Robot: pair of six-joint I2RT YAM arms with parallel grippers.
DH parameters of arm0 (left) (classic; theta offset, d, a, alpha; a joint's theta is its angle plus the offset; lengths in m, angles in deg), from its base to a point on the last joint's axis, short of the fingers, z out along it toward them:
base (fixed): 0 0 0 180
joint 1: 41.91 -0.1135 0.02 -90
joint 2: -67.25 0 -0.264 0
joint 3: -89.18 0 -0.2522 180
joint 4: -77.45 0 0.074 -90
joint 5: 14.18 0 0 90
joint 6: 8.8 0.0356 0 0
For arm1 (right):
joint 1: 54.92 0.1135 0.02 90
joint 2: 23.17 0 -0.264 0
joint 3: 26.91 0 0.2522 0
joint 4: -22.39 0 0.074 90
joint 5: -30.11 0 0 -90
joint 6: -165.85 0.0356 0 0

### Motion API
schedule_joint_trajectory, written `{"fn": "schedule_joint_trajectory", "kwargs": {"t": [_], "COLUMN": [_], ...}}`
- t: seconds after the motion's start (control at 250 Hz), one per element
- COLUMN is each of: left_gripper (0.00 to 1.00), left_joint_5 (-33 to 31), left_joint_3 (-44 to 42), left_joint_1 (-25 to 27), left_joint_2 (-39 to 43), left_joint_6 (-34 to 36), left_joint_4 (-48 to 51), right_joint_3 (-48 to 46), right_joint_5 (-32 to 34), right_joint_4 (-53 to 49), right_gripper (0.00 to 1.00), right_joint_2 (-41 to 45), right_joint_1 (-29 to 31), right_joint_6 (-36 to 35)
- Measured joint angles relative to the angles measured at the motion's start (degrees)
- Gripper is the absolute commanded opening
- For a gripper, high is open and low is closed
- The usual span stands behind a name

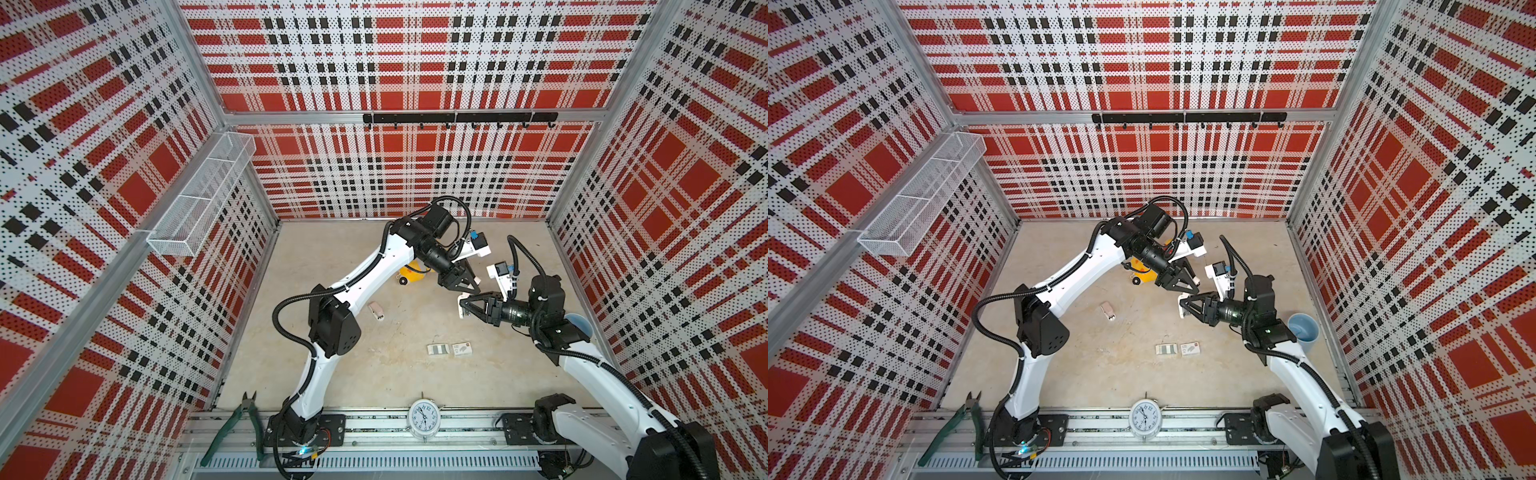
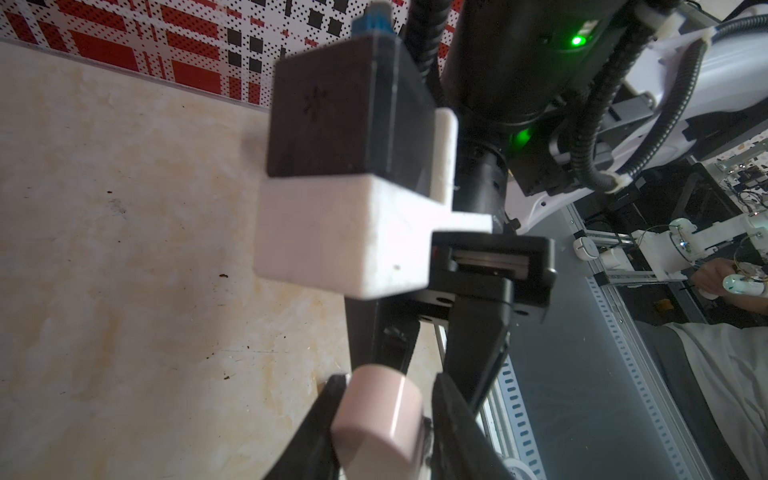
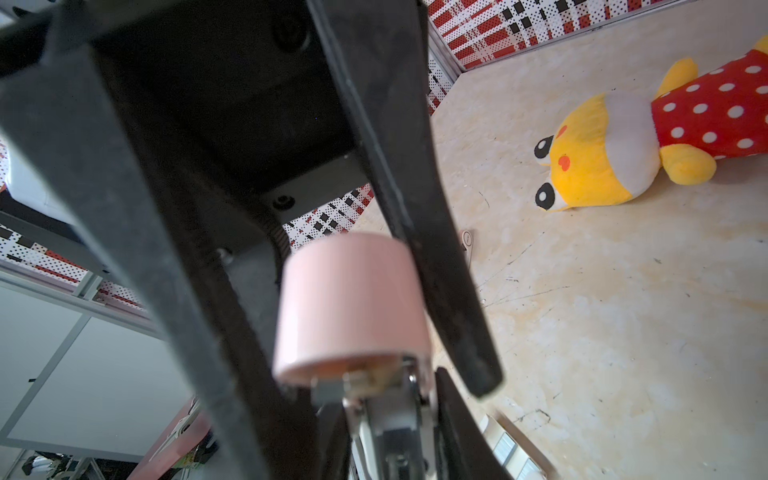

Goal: Load the staples into the stapler

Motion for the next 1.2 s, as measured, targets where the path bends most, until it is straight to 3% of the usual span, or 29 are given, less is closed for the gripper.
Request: {"fn": "schedule_joint_trajectory", "kwargs": {"t": [0.152, 0.372, 0.644, 0.928, 1.201], "left_gripper": [0.55, 0.61, 0.62, 0.64, 0.63], "left_joint_5": [-0.4, -1.1, -3.0, -4.4, -12.7], "left_joint_3": [0.0, -0.6, -3.2, -6.2, -12.1], "left_joint_1": [-0.1, -0.3, -1.6, -6.6, -13.5], "left_joint_2": [0.0, 0.1, 0.7, 7.6, 15.1], "left_joint_6": [-0.2, -1.0, -1.3, -0.2, 5.2], "left_joint_4": [0.0, -0.7, -2.5, -2.2, -0.4], "right_joint_3": [0.0, 0.0, 0.0, 1.0, 6.2], "right_joint_5": [1.3, 2.9, 6.4, 17.4, 26.7], "right_joint_4": [0.3, 1.1, -0.6, -9.7, -18.5], "right_gripper": [0.17, 0.17, 0.16, 0.17, 0.18], "right_joint_2": [-0.6, -2.0, -3.9, -8.1, -15.0], "right_joint_1": [0.0, 0.0, 0.0, -0.4, -0.4], "right_joint_6": [0.2, 0.1, -1.4, -4.6, -7.7]}}
